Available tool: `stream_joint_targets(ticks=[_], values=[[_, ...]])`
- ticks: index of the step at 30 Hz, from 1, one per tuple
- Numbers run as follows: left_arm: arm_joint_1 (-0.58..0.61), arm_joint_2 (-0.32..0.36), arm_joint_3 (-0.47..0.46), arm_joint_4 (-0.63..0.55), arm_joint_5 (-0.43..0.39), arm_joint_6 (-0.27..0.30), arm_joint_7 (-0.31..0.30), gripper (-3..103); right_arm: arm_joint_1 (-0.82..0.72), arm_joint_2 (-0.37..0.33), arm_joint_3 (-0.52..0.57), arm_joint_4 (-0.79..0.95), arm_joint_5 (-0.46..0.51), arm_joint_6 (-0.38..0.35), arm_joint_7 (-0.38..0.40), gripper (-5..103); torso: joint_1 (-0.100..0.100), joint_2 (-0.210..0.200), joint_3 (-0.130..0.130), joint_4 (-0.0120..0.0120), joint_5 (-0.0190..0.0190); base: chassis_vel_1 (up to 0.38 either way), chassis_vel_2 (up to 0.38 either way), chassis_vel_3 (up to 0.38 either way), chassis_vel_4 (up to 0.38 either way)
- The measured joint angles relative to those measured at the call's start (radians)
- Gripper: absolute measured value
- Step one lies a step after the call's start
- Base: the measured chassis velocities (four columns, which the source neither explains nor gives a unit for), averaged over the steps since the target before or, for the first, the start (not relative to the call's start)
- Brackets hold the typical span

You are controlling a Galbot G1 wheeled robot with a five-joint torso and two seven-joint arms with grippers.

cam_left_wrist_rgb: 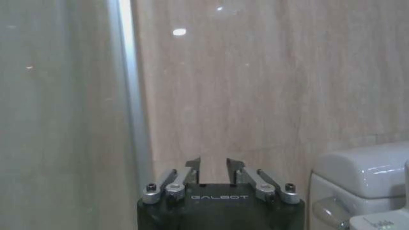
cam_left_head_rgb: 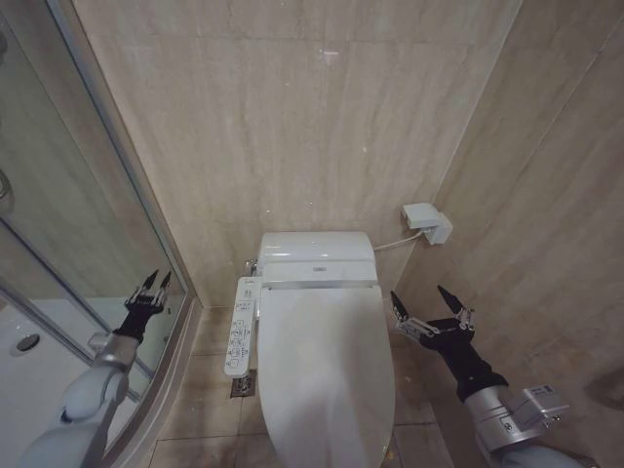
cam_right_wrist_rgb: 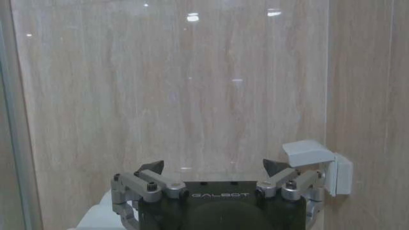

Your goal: Open the toilet lid, clean the toilet bowl with a toilet brush, close the toilet lid, and flush.

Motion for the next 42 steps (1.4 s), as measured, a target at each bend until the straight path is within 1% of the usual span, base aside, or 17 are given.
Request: stream_joint_targets(ticks=[1,3,4,7,8,9,11,13,15,16,19,20,24,31,35,36,42], values=[[-0.036,0.011,0.036,0.040,-0.014,-0.010,0.017,23,0.000,0.000,0.000,0.000,0.000,0.000,0.000,100,0.000,0.000,0.000,0.0002,0.0000,0.000,0.000,0.000,0.000],[-0.087,0.019,0.090,0.094,-0.026,-0.021,0.046,23,0.000,0.000,0.000,0.000,0.000,0.000,0.000,100,0.000,0.000,0.000,0.0002,-0.0001,0.000,0.000,0.000,0.000],[-0.087,0.019,0.090,0.094,-0.026,-0.021,0.046,23,0.000,0.000,0.000,0.000,0.000,0.000,0.000,100,0.000,0.000,0.000,0.0002,-0.0001,0.000,0.000,0.000,0.000],[-0.160,0.019,0.162,0.173,-0.033,-0.047,0.094,23,0.000,0.000,0.000,0.000,0.000,0.000,0.000,100,0.000,0.000,0.000,0.0004,-0.0002,0.000,0.000,0.000,0.000],[-0.160,0.019,0.162,0.173,-0.033,-0.047,0.094,23,0.000,0.000,0.000,0.000,0.000,0.000,0.000,100,0.000,0.000,0.000,0.0004,-0.0002,0.000,0.000,0.000,0.000],[-0.189,0.018,0.185,0.200,-0.034,-0.056,0.113,1,0.000,0.000,0.000,0.000,0.000,0.000,0.000,100,0.000,0.000,0.000,0.0003,-0.0002,0.000,0.000,0.000,0.000],[-0.248,0.019,0.232,0.254,-0.041,-0.067,0.139,1,0.000,0.000,0.000,0.000,0.000,0.000,0.000,100,0.000,0.000,0.000,0.0003,-0.0001,0.000,0.000,0.000,0.000],[-0.269,0.021,0.251,0.274,-0.046,-0.072,0.146,1,0.000,0.000,0.000,0.000,0.000,0.000,0.000,100,0.000,0.000,0.000,0.0001,-0.0001,0.000,0.000,0.000,0.000],[-0.330,0.028,0.305,0.338,-0.059,-0.090,0.175,1,0.000,0.000,0.000,0.000,0.000,0.000,0.000,100,0.000,0.000,0.000,0.0002,-0.0001,0.000,0.000,0.000,0.000],[-0.330,0.028,0.305,0.338,-0.059,-0.090,0.175,1,0.000,0.000,0.000,0.000,0.000,0.000,0.000,100,0.000,0.000,0.000,0.0002,-0.0001,0.000,0.000,0.000,0.000],[-0.440,0.037,0.412,0.466,-0.069,-0.142,0.237,0,0.000,0.000,0.000,0.000,0.000,0.000,0.000,100,0.000,0.000,0.000,0.0004,-0.0001,0.000,0.000,0.000,0.000],[-0.440,0.037,0.412,0.466,-0.069,-0.142,0.237,0,0.000,0.000,0.000,0.000,0.000,0.000,0.000,100,0.000,0.000,0.000,0.0004,-0.0001,0.000,0.000,0.000,0.000],[-0.550,0.022,0.536,0.580,-0.087,-0.171,0.275,0,0.000,0.000,0.000,0.000,0.000,0.000,0.000,100,0.000,0.000,0.000,0.0005,0.0001,0.000,0.000,0.000,0.000],[-0.620,-0.047,0.594,0.659,-0.092,-0.194,0.295,0,0.000,0.000,0.000,0.000,0.000,0.000,0.000,100,0.000,0.000,0.000,0.0000,0.0000,0.000,0.000,0.000,0.000],[-0.666,-0.094,0.612,0.735,-0.083,-0.214,0.334,0,0.000,0.000,0.000,0.000,0.000,0.000,0.000,100,0.000,0.000,0.000,0.0004,0.0000,0.000,0.000,0.000,0.000],[-0.666,-0.094,0.612,0.735,-0.083,-0.214,0.334,0,0.000,0.000,0.000,0.000,0.000,0.000,0.000,100,0.000,0.000,0.000,0.0004,0.0000,0.000,0.000,0.000,0.000],[-0.719,-0.138,0.613,0.856,-0.050,-0.254,0.382,0,0.000,0.000,0.000,0.000,0.000,0.000,0.000,100,0.000,0.000,0.000,0.0002,0.0001,0.000,0.000,0.000,0.000]])
